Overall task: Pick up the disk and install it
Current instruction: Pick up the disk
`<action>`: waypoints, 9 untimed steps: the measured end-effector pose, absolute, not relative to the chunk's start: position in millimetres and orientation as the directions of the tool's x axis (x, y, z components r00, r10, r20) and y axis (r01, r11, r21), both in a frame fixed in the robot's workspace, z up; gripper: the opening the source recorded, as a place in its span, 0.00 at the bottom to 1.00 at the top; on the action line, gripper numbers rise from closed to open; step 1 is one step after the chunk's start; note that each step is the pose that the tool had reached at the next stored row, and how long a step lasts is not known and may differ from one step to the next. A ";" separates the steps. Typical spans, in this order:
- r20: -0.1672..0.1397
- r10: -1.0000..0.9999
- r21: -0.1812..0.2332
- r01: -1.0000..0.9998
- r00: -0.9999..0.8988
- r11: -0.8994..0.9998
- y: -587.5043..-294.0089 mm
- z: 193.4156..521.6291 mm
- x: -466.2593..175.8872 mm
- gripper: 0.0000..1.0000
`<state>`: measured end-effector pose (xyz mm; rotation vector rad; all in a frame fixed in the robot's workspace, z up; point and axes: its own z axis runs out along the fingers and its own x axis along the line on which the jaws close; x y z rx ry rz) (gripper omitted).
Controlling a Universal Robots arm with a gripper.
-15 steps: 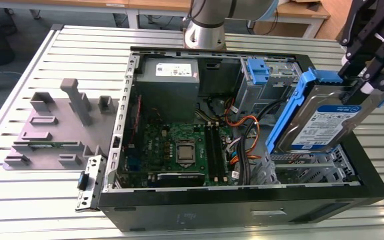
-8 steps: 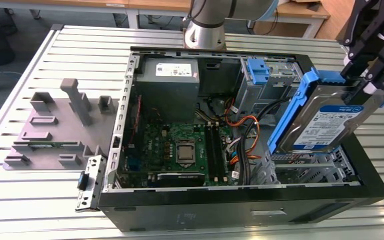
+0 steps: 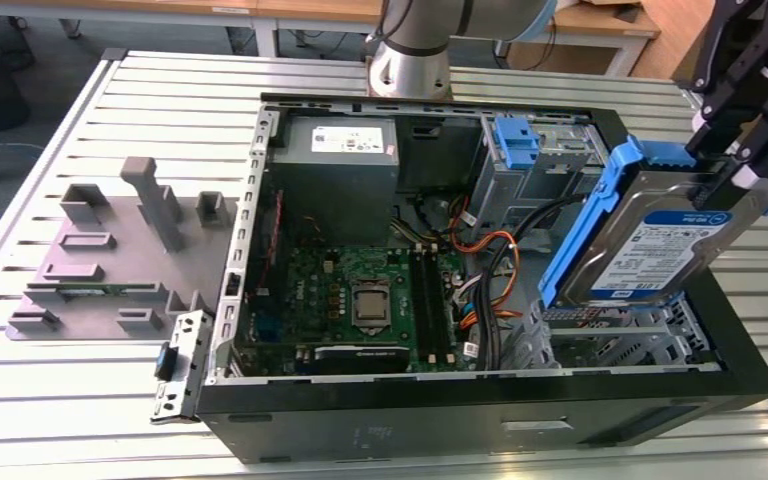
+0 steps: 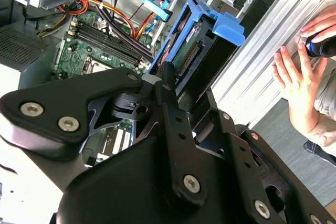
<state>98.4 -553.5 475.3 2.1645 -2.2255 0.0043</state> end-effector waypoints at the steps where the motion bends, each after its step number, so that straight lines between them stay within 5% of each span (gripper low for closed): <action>1: 0.029 -0.999 0.024 -0.999 -0.027 0.028 -553.4 475.3 98.9 0.35; 9: 0.025 -0.999 0.024 -0.999 -0.027 0.028 -553.5 473.9 99.6 0.35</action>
